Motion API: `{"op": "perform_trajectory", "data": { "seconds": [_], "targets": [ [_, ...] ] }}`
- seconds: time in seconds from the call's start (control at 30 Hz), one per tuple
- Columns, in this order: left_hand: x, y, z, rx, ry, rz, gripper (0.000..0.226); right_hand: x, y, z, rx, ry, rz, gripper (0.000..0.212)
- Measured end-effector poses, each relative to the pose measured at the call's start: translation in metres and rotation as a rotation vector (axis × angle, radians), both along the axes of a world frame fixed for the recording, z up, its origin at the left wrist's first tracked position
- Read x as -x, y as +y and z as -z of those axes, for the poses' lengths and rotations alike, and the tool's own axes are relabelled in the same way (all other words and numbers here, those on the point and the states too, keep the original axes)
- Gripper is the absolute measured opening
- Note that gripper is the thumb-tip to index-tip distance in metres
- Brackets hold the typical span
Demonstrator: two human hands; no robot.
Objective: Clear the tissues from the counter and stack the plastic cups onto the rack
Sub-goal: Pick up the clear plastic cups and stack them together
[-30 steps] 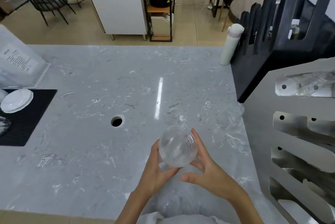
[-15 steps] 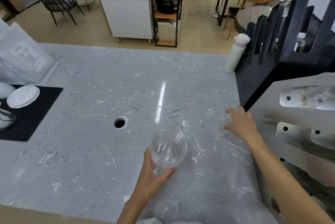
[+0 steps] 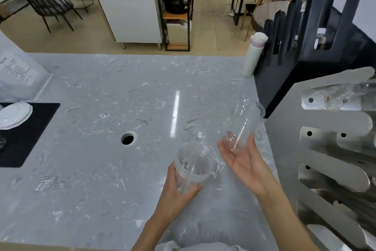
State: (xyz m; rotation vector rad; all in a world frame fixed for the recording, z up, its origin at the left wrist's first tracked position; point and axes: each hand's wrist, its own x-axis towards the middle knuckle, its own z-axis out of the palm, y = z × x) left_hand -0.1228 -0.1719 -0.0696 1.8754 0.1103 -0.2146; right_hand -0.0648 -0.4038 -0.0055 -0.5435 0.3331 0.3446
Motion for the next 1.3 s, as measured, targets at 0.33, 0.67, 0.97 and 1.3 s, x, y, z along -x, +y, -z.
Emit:
{"op": "perform_trajectory", "data": {
  "seconds": [0.33, 0.67, 0.97, 1.3],
  "targets": [
    [0.002, 0.000, -0.020, 0.021, -0.069, 0.004, 0.076, 0.028, 0.028, -0.035, 1.087, -0.590, -0.563, 0.087],
    [0.005, -0.002, -0.018, 0.032, -0.092, -0.025, 0.090, 0.025, 0.024, -0.054, 0.976, -0.656, -0.453, 0.104],
    [0.003, 0.002, -0.027, 0.096, -0.071, -0.147, 0.082, 0.022, 0.062, -0.049, 1.217, -0.690, -0.379, 0.076],
    [0.007, -0.028, -0.073, 0.406, 0.053, -0.052, 0.085, 0.066, 0.050, -0.009, 0.873, -0.433, -0.250, 0.058]
  ]
}}
